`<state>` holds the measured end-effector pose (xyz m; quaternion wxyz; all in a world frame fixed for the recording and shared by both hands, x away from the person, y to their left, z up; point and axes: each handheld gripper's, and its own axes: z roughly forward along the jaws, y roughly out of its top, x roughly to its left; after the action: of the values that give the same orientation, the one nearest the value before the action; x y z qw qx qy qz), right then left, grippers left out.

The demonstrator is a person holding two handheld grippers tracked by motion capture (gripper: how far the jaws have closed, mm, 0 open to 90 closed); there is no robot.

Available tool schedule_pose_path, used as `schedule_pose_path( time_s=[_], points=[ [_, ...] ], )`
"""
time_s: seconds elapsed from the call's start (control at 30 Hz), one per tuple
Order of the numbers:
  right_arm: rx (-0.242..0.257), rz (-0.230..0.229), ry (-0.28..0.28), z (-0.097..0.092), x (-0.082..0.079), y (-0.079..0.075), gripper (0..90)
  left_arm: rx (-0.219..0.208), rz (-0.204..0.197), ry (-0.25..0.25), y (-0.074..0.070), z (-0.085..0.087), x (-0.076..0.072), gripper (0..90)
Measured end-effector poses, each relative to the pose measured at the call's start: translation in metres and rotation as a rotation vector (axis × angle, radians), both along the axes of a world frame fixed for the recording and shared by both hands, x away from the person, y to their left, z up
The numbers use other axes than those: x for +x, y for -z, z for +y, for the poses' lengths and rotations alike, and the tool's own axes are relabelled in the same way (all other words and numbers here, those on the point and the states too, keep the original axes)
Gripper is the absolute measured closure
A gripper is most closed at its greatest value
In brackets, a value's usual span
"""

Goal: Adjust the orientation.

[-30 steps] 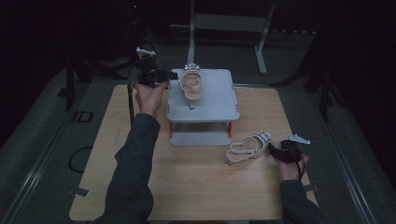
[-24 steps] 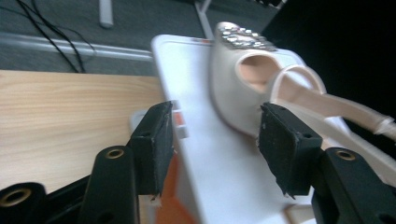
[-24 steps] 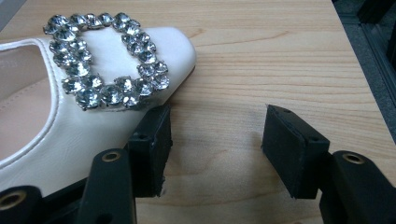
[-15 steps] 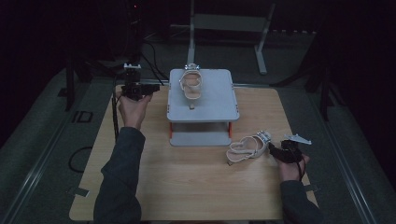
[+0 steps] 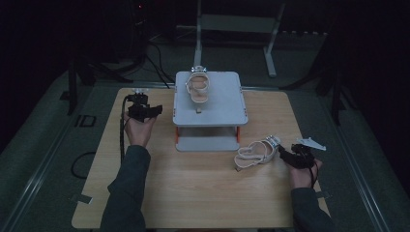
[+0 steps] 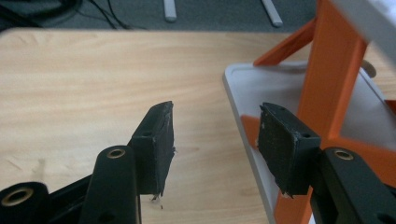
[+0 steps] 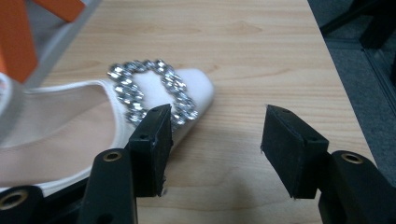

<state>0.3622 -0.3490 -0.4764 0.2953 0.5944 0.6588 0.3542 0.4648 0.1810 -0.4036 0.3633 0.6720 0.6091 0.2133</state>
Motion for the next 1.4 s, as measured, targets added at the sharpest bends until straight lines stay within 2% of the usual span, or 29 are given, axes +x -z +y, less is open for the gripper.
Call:
schedule_pose_path(
  time_s=[0.07, 0.13, 0.4, 0.57, 0.73, 0.87, 0.97, 1.03, 1.13, 1.2, 1.3, 1.4],
  points=[
    [0.004, -0.007, -0.011, 0.002, -0.001, -0.002, 42.3, -0.011, 0.000, -0.004, 0.008, 0.000, -0.001, 45.9],
    [0.008, -0.012, -0.026, 0.005, -0.002, -0.004, 42.1, 0.004, 0.013, -0.005, 0.017, -0.001, -0.001, 45.5],
    [0.019, -0.009, -0.067, 0.015, -0.002, -0.006, 42.2, -0.014, 0.031, -0.031, 0.052, 0.002, -0.004, 44.7],
    [0.037, -0.008, -0.083, 0.018, -0.003, -0.007, 41.9, -0.003, 0.051, -0.022, 0.076, -0.002, -0.010, 44.7],
    [0.021, 0.006, -0.107, 0.025, -0.003, -0.005, 45.0, 0.008, 0.061, -0.012, 0.093, -0.007, -0.015, 44.6],
    [0.011, 0.035, -0.092, 0.025, -0.001, -0.003, 51.4, 0.009, 0.014, -0.013, 0.099, -0.011, -0.021, 44.6],
    [0.024, 0.039, -0.089, 0.023, 0.000, -0.004, 54.5, 0.010, -0.002, -0.011, 0.101, -0.013, -0.023, 44.4],
    [0.026, 0.041, -0.092, 0.024, 0.002, -0.004, 57.3, 0.027, -0.013, -0.004, 0.102, -0.015, -0.025, 43.4],
    [0.018, 0.047, -0.096, 0.024, 0.006, -0.005, 61.1, 0.046, -0.013, 0.003, 0.102, -0.018, -0.026, 42.3],
    [0.002, 0.044, -0.087, 0.022, 0.009, -0.005, 64.1, 0.040, -0.011, 0.008, 0.102, -0.017, -0.026, 40.9],
    [0.023, 0.052, -0.081, 0.016, 0.016, -0.006, 65.2, 0.018, -0.012, 0.008, 0.102, -0.015, -0.026, 40.7],
    [0.033, 0.049, -0.087, 0.013, 0.020, -0.005, 65.3, 0.022, -0.012, 0.008, 0.102, -0.015, -0.026, 40.6]
  ],
)
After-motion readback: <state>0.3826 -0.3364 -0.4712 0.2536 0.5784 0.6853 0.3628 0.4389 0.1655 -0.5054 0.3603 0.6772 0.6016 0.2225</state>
